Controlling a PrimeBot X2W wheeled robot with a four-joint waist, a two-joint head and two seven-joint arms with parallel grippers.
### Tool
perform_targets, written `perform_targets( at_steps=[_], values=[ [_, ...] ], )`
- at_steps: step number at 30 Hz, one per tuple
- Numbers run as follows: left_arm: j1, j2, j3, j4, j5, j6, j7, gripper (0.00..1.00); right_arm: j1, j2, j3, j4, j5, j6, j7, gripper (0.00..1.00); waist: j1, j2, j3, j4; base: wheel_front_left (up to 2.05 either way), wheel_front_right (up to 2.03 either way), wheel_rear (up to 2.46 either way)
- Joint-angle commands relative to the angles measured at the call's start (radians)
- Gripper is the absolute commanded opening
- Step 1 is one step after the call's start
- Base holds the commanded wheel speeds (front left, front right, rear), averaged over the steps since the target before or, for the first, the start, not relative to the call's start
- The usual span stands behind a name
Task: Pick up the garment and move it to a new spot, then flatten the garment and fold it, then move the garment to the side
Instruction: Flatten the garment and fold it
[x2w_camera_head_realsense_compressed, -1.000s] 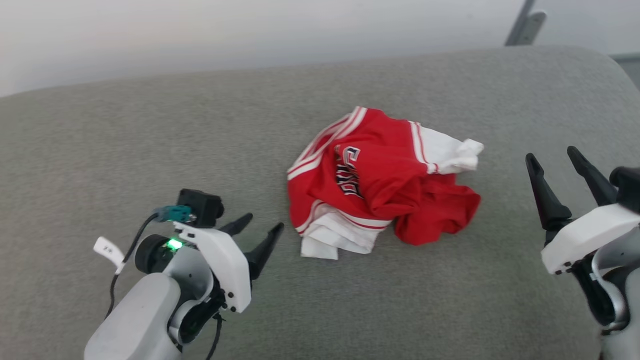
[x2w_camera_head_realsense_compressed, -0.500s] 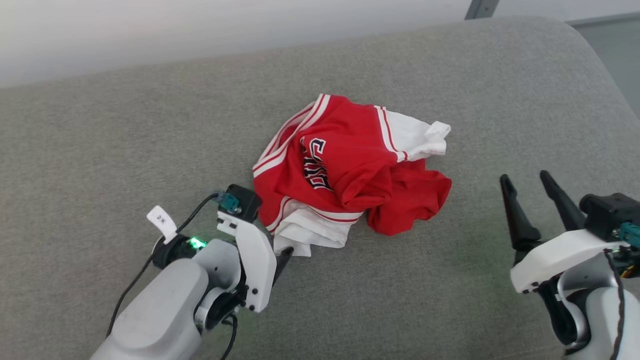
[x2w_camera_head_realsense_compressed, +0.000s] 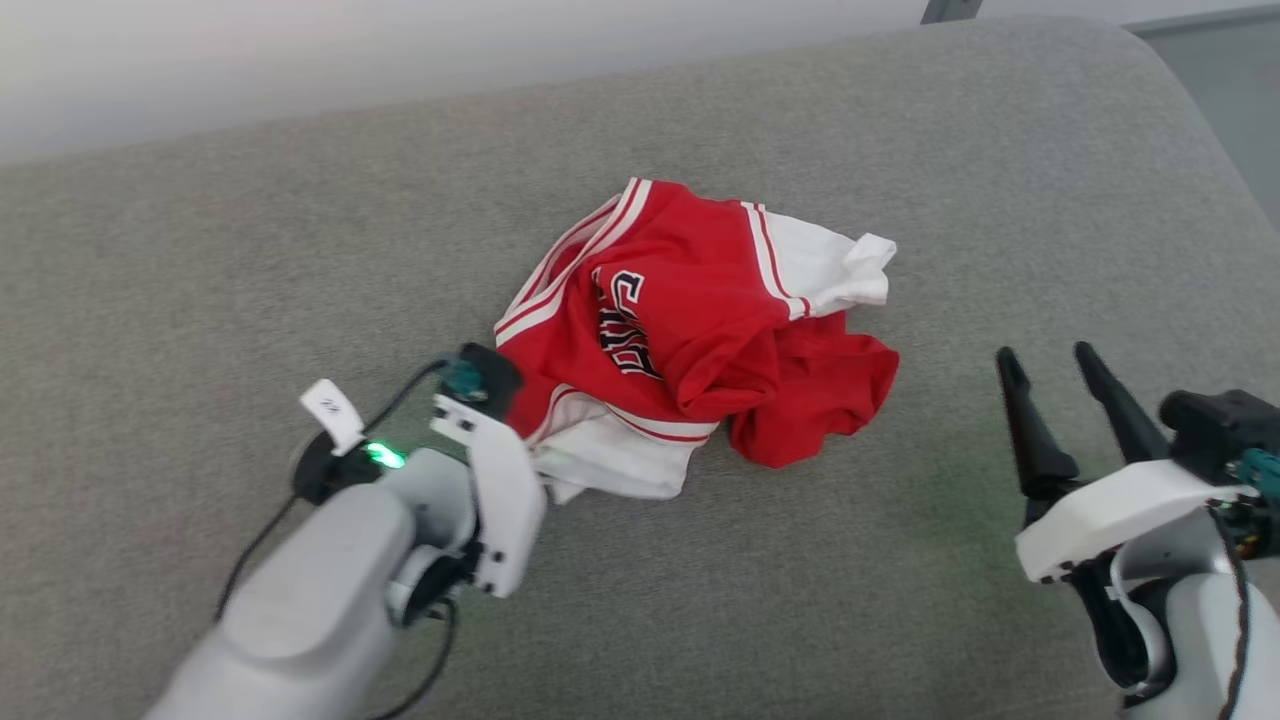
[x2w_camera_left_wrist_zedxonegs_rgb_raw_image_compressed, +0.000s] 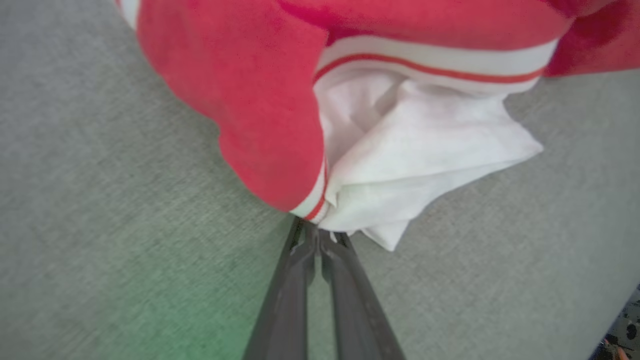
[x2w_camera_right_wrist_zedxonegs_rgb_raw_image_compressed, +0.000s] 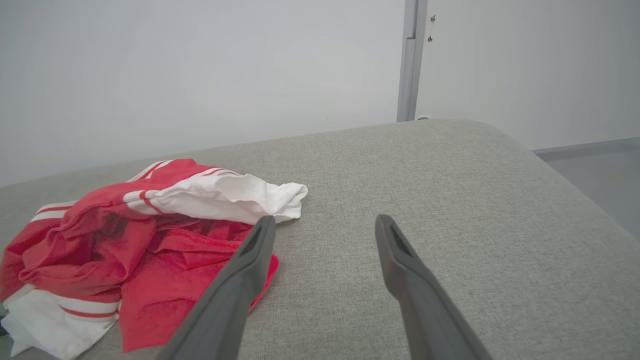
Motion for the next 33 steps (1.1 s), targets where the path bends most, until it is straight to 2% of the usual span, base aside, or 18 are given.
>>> perform_targets(
  at_steps=[1, 5, 14, 18, 21, 23, 24, 25, 27, 33],
  values=[
    [0.022, 0.054, 0.008, 0.014, 0.004, 0.015, 0.020, 0.00, 0.008, 0.000, -0.011, 0.001, 0.007, 0.000, -0.007, 1.00, -0.0001, 0.0000, -0.004, 0.013, 0.00, 0.00, 0.00],
    [0.034, 0.122, 0.041, -0.045, -0.008, 0.040, 0.031, 0.00, 0.021, 0.000, -0.032, 0.001, 0.008, 0.000, -0.008, 1.00, -0.0001, 0.0000, -0.013, 0.036, 0.00, 0.00, 0.00],
    [0.095, 0.356, 0.140, -0.184, -0.030, 0.121, 0.093, 0.00, 0.051, 0.008, -0.044, -0.006, 0.008, 0.000, 0.005, 1.00, -0.0001, 0.0000, -0.032, 0.066, 0.00, 0.00, 0.00],
    [0.140, 0.396, 0.173, -0.212, -0.077, 0.134, 0.113, 0.00, 0.056, 0.011, -0.043, -0.010, 0.009, 0.000, 0.011, 1.00, -0.0001, 0.0000, -0.036, 0.072, 0.00, 0.00, 0.00],
    [0.153, 0.400, 0.188, -0.215, -0.104, 0.139, 0.126, 0.00, 0.060, 0.011, -0.042, -0.010, 0.012, 0.000, 0.013, 1.00, -0.0001, 0.0000, -0.037, 0.075, 0.00, 0.00, 0.00],
    [0.157, 0.401, 0.196, -0.226, -0.123, 0.138, 0.142, 0.53, 0.061, 0.012, -0.041, -0.012, 0.013, 0.000, 0.015, 1.00, -0.0001, 0.0000, -0.040, 0.076, 0.00, 0.00, 0.00],
    [0.154, 0.402, 0.201, -0.236, -0.134, 0.134, 0.147, 0.96, 0.062, 0.012, -0.038, -0.015, 0.014, 0.000, 0.015, 1.00, -0.0001, 0.0000, -0.041, 0.076, 0.00, 0.00, 0.00],
    [0.150, 0.401, 0.208, -0.241, -0.151, 0.139, 0.160, 1.00, 0.063, 0.011, -0.035, -0.016, 0.014, 0.000, 0.018, 1.00, -0.0001, 0.0000, -0.042, 0.076, 0.00, 0.00, 0.00],
    [0.136, 0.414, 0.206, -0.264, -0.156, 0.132, 0.193, 1.00, 0.064, 0.010, -0.033, -0.020, 0.014, 0.000, 0.021, 1.00, -0.0001, 0.0000, -0.044, 0.076, 0.00, 0.00, 0.00],
    [0.075, 0.430, 0.214, -0.340, -0.186, 0.152, 0.303, 1.00, 0.062, 0.011, -0.026, -0.044, 0.018, 0.000, 0.033, 1.00, -0.0001, 0.0000, -0.035, 0.068, 0.00, 0.00, 0.00]
  ],
)
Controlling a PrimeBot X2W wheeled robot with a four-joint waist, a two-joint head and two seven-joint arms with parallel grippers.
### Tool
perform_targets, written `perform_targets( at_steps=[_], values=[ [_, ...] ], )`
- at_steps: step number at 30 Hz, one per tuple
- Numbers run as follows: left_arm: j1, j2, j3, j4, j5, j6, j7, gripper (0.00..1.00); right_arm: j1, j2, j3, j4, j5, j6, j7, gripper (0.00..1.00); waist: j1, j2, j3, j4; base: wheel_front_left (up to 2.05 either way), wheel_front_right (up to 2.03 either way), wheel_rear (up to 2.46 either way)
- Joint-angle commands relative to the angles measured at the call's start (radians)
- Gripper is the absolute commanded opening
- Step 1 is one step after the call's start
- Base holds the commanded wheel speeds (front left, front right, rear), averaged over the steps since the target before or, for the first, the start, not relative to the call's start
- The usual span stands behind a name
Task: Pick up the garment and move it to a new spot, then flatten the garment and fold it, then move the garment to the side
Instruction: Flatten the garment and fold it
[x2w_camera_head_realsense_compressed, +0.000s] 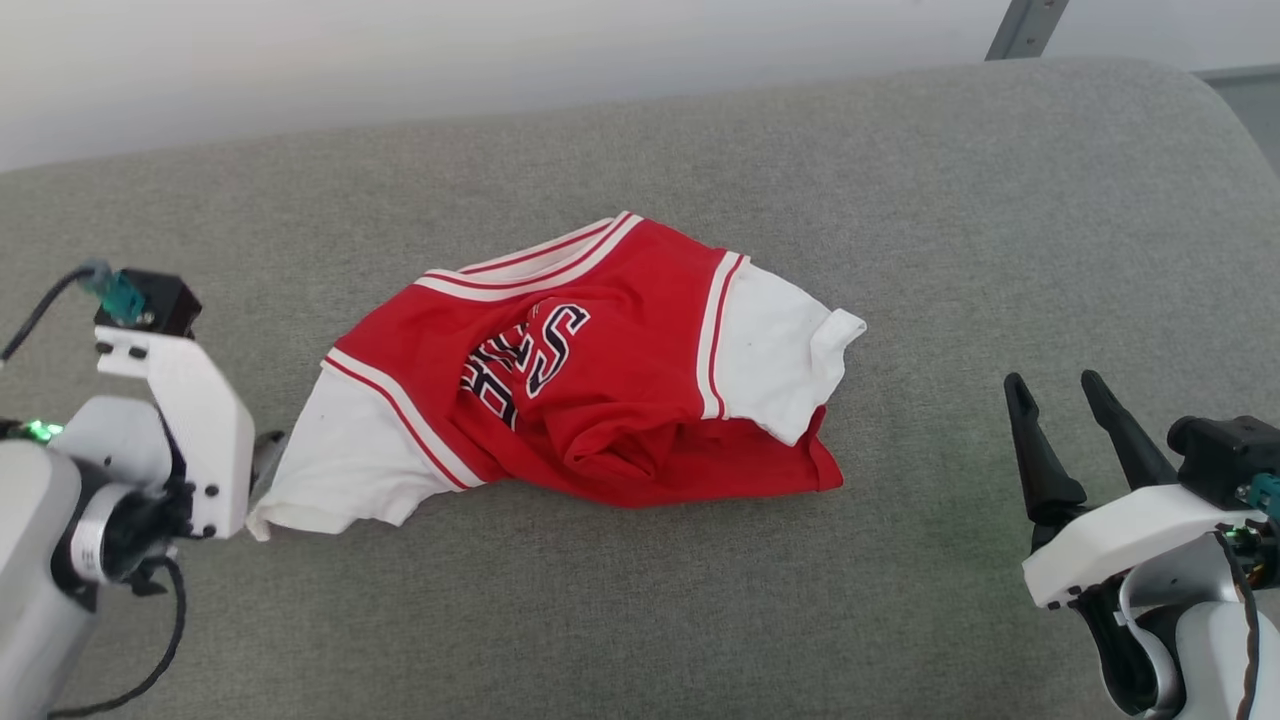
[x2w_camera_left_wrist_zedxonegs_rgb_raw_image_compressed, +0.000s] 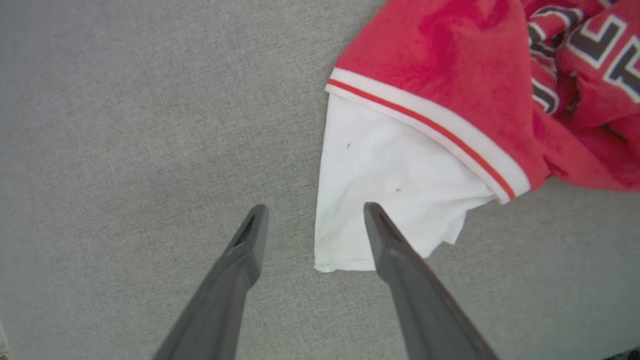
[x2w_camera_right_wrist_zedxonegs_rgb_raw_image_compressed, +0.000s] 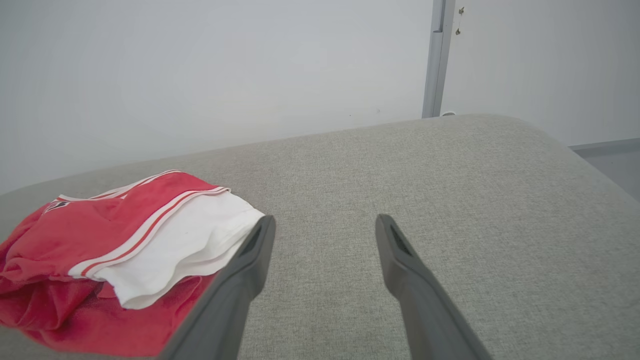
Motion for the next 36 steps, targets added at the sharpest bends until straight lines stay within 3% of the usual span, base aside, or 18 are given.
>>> perform_targets(
  at_steps=[1, 12, 19, 20, 21, 29, 36],
  values=[
    [-0.017, -0.003, -0.003, -0.009, -0.011, 0.006, 0.021, 1.00, 0.004, 0.002, 0.001, -0.008, 0.007, 0.000, 0.004, 1.00, 0.0000, 0.0000, 0.005, -0.003, 0.00, 0.00, 0.00],
    [-0.100, -0.080, -0.037, 0.131, -0.059, 0.071, 0.204, 1.00, -0.033, 0.006, 0.013, -0.018, 0.016, 0.000, 0.012, 1.00, 0.0000, 0.0000, 0.060, -0.033, 0.00, 0.00, 0.00],
    [-0.078, -0.128, -0.042, 0.253, -0.080, 0.057, 0.174, 1.00, -0.043, 0.002, 0.017, -0.012, 0.027, 0.000, 0.025, 1.00, 0.0000, 0.0000, 0.082, -0.041, 0.00, 0.00, 0.00],
    [-0.077, -0.134, -0.046, 0.269, -0.082, 0.044, 0.166, 0.44, -0.045, 0.000, 0.018, -0.012, 0.028, 0.000, 0.024, 1.00, 0.0000, 0.0000, 0.085, -0.040, 0.00, 0.00, 0.00],
    [-0.078, -0.139, -0.045, 0.282, -0.084, 0.036, 0.152, 0.00, -0.046, -0.001, 0.018, -0.012, 0.029, 0.000, 0.027, 1.00, 0.0000, 0.0000, 0.087, -0.039, 0.00, 0.00, 0.00],
    [-0.119, -0.126, -0.039, 0.336, -0.066, 0.007, 0.111, 0.00, -0.062, -0.010, 0.028, -0.015, 0.053, 0.000, 0.064, 1.00, 0.0000, 0.0000, 0.100, -0.013, 0.00, 0.00, 0.00],
    [-0.149, -0.154, -0.044, 0.335, -0.065, -0.006, 0.092, 0.00, -0.127, -0.048, 0.066, 0.004, 0.076, 0.000, 0.151, 1.00, 0.0000, 0.0000, 0.111, 0.018, 0.00, 0.00, 0.00]
  ],
)
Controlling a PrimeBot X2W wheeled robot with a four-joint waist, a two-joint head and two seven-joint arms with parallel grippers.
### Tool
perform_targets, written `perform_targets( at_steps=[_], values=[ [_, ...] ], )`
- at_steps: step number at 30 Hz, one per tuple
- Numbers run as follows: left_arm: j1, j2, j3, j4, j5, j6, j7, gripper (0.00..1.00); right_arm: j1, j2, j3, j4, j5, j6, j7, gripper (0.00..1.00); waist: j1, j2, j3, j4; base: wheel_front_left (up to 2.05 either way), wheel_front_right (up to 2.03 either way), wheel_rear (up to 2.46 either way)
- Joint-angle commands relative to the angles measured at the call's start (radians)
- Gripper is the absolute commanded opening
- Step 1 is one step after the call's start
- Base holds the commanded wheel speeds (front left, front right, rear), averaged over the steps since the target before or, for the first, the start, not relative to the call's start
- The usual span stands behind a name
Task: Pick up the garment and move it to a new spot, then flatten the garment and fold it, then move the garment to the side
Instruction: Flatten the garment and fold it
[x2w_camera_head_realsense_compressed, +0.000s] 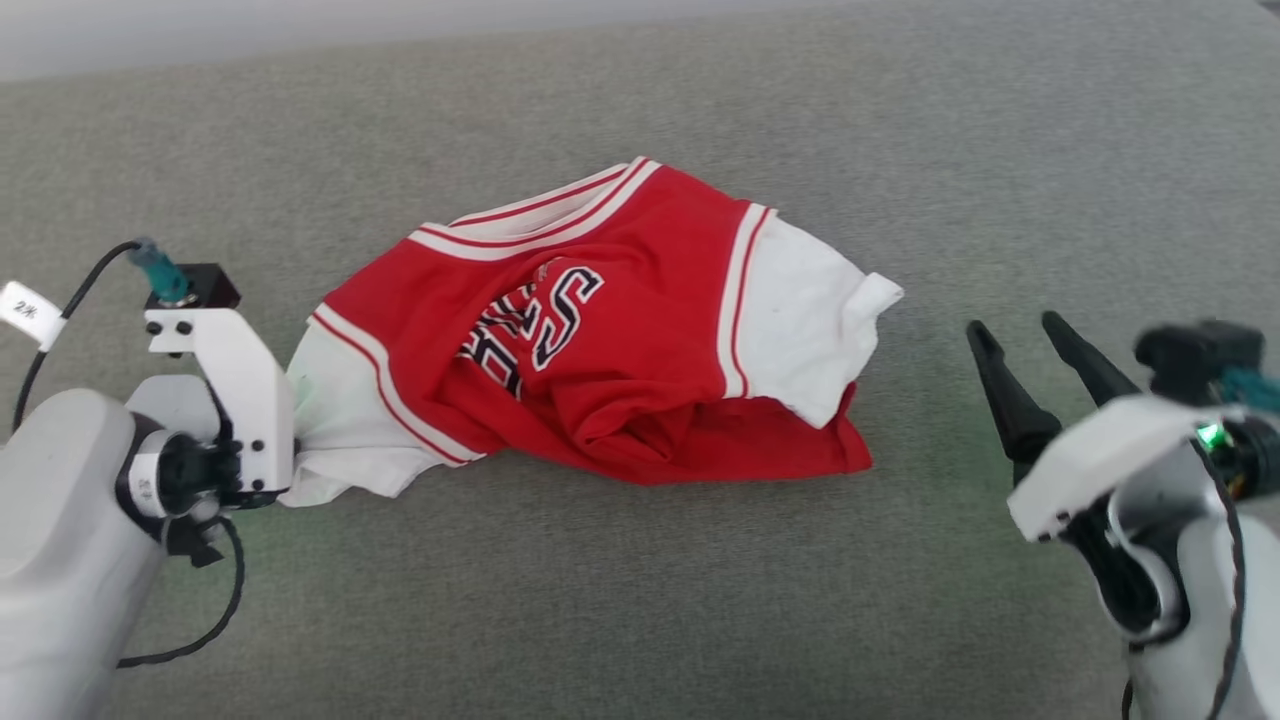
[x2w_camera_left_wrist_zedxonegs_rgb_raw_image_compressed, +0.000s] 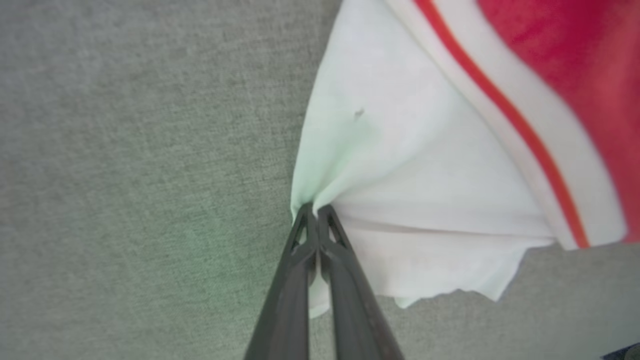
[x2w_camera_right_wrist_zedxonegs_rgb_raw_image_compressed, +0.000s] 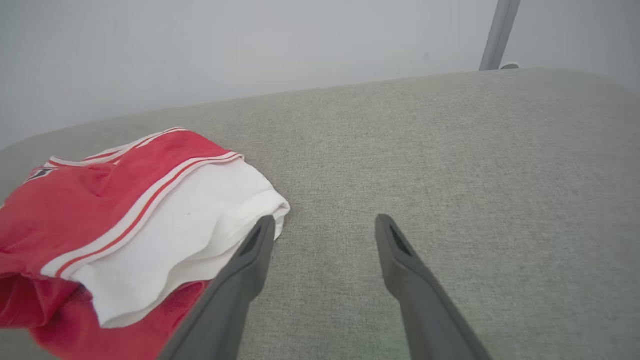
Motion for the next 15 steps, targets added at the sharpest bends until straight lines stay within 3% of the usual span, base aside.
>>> perform_targets(
  at_steps=[1, 15],
  values=[
    [-0.004, -0.009, -0.010, 0.015, 0.009, 0.000, -0.008, 0.00, -0.031, -0.015, 0.016, 0.012, 0.005, 0.000, 0.031, 1.00, 0.0000, -0.0001, 0.006, 0.013, 0.00, 0.00, 0.00],
    [-0.089, -0.124, -0.067, 0.065, 0.036, -0.056, -0.049, 0.00, -0.317, -0.131, 0.210, 0.271, 0.072, 0.000, 0.359, 1.00, 0.0000, -0.0001, 0.038, 0.120, 0.00, 0.00, 0.00]
  ],
)
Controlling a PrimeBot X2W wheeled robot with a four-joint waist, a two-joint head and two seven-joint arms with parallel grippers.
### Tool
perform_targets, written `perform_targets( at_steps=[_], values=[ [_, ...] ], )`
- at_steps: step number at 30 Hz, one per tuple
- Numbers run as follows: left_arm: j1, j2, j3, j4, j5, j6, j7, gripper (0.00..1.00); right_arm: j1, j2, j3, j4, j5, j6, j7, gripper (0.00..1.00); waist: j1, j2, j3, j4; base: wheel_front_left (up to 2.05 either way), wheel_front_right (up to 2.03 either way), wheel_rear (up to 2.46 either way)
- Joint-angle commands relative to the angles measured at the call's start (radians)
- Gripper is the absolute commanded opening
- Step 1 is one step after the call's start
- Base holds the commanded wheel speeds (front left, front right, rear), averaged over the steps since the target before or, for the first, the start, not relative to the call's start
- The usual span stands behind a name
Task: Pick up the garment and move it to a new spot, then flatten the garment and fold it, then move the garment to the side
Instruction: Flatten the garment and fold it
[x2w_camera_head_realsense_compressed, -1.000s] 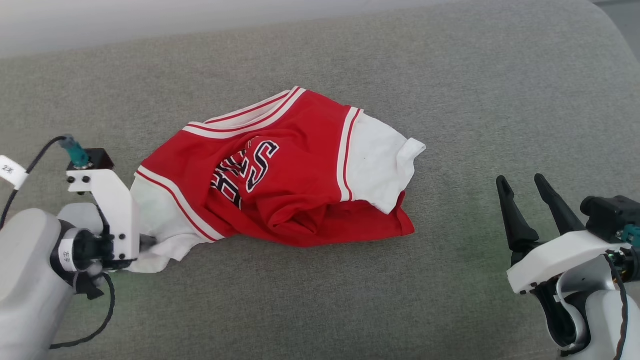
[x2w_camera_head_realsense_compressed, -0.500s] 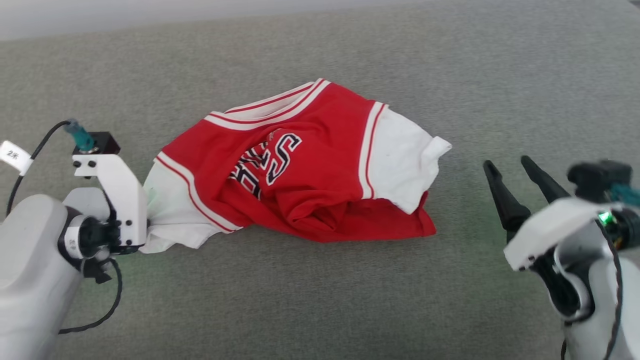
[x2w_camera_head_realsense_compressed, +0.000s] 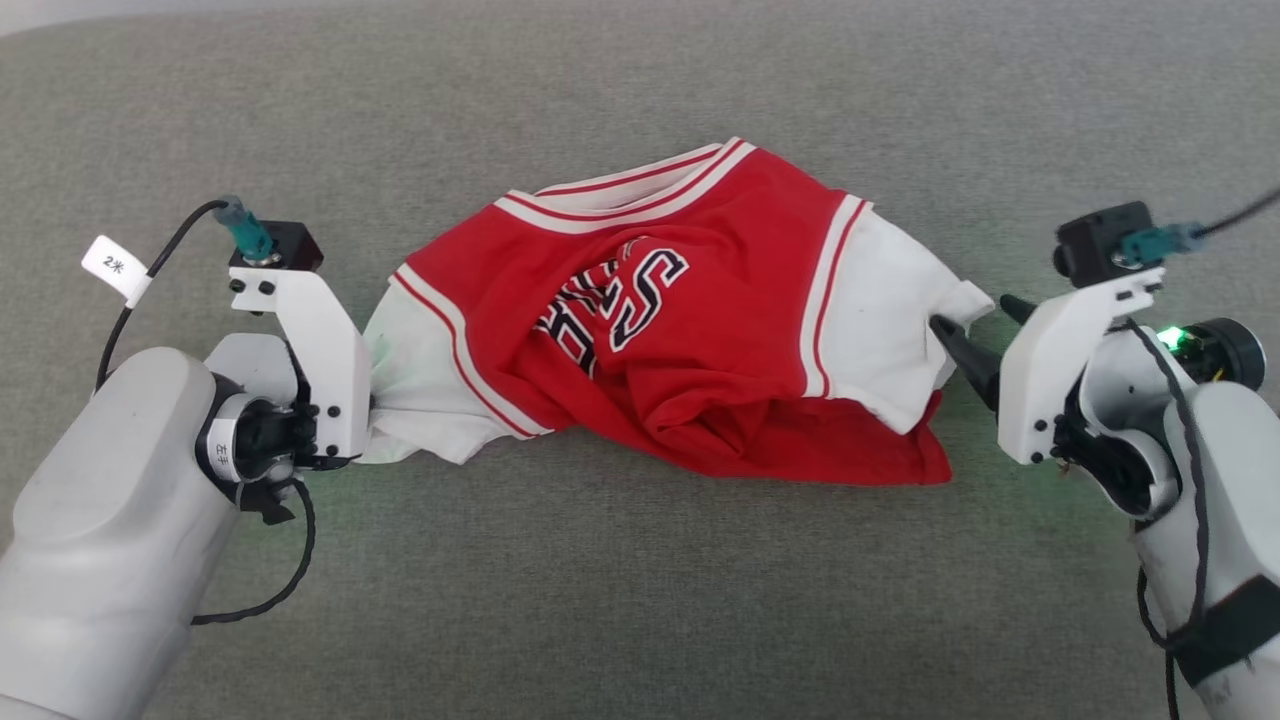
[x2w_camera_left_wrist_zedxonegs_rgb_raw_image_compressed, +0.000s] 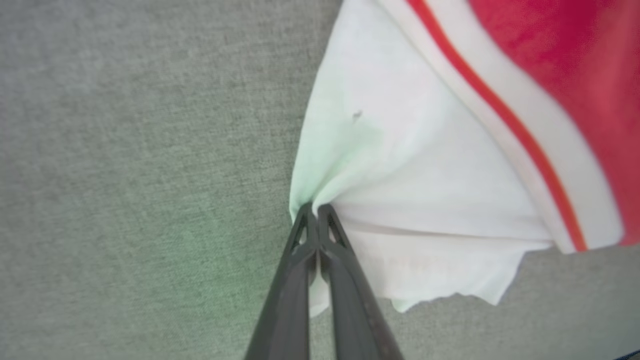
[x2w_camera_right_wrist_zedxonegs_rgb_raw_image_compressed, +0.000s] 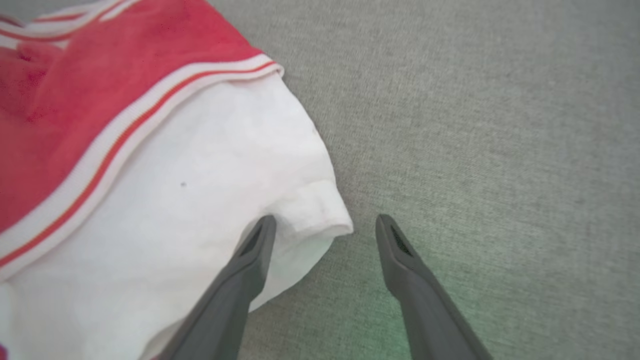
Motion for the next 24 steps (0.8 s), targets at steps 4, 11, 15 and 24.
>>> perform_targets(
  at_steps=[4, 11, 15, 24],
  values=[
    [-0.002, -0.027, -0.012, 0.043, 0.003, -0.018, -0.021, 0.00, -0.065, -0.012, 0.054, 0.071, 0.025, 0.000, 0.109, 0.41, 0.0000, 0.0000, 0.005, 0.021, 0.00, 0.00, 0.00],
    [-0.018, -0.047, -0.012, 0.094, -0.006, -0.039, -0.046, 0.00, -0.140, -0.059, 0.079, 0.079, 0.081, 0.000, 0.181, 0.00, 0.0000, 0.0000, 0.006, 0.036, 0.00, 0.00, 0.00],
    [-0.036, -0.045, -0.004, 0.118, -0.009, -0.050, -0.068, 0.00, -0.175, -0.100, 0.058, 0.055, 0.093, 0.000, 0.170, 0.00, 0.0000, 0.0000, 0.002, 0.039, 0.00, 0.00, 0.00],
    [-0.085, -0.041, 0.007, 0.145, -0.003, -0.078, -0.110, 0.00, -0.215, -0.140, 0.038, 0.032, 0.124, 0.000, 0.190, 0.00, 0.0000, 0.0000, -0.017, 0.040, 0.00, 0.00, 0.00]
  ],
)
